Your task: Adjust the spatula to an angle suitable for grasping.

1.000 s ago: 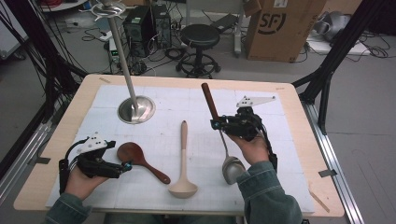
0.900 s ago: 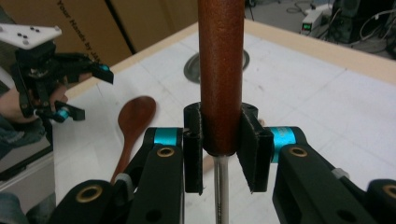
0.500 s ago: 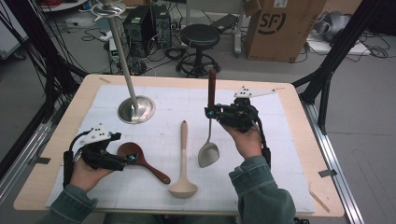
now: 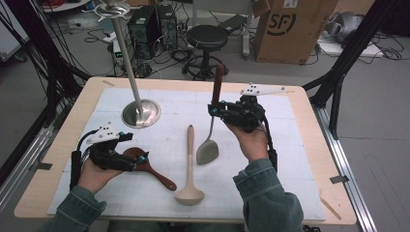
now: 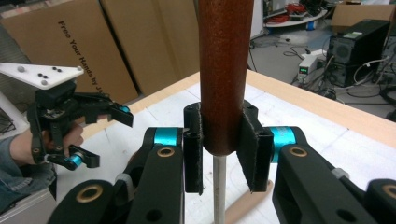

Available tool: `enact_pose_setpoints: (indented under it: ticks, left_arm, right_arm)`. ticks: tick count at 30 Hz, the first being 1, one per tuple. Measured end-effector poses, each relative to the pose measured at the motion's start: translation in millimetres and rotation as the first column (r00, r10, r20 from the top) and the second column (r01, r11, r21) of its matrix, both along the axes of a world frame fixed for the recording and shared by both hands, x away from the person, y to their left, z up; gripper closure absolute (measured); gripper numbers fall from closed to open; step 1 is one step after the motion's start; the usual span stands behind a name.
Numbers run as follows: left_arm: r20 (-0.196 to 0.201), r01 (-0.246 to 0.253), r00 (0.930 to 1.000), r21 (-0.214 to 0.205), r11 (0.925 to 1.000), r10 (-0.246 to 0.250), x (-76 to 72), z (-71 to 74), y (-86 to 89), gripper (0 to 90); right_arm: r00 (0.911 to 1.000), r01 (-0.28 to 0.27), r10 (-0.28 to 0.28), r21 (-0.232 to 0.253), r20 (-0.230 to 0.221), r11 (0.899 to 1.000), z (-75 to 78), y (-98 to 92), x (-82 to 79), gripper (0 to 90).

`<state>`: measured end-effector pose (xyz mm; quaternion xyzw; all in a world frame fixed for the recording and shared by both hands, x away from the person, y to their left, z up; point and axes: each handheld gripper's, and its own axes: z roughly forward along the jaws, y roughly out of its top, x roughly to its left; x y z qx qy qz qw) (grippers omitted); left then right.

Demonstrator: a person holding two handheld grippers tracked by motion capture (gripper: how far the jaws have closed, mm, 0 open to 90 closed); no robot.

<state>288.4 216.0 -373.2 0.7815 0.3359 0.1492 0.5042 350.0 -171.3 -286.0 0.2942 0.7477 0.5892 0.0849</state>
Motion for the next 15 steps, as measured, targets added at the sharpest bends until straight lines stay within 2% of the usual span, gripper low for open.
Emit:
enact_pose_setpoints:
  ticks: [9,15]
  left_arm:
    - [0.012,0.026,0.9996,-0.01,0.9996,-0.026,4.9,8.1,-6.2,11.3]
    - [0.017,0.015,0.9998,-0.022,0.9996,-0.014,8.5,12.4,-8.9,12.4]
  right_arm:
    - [0.9993,-0.038,0.038,0.022,0.007,0.999,2.3,13.3,1.1,73.3]
    - [0.9987,-0.051,0.051,0.024,0.004,0.998,3.0,23.5,1.3,73.3]
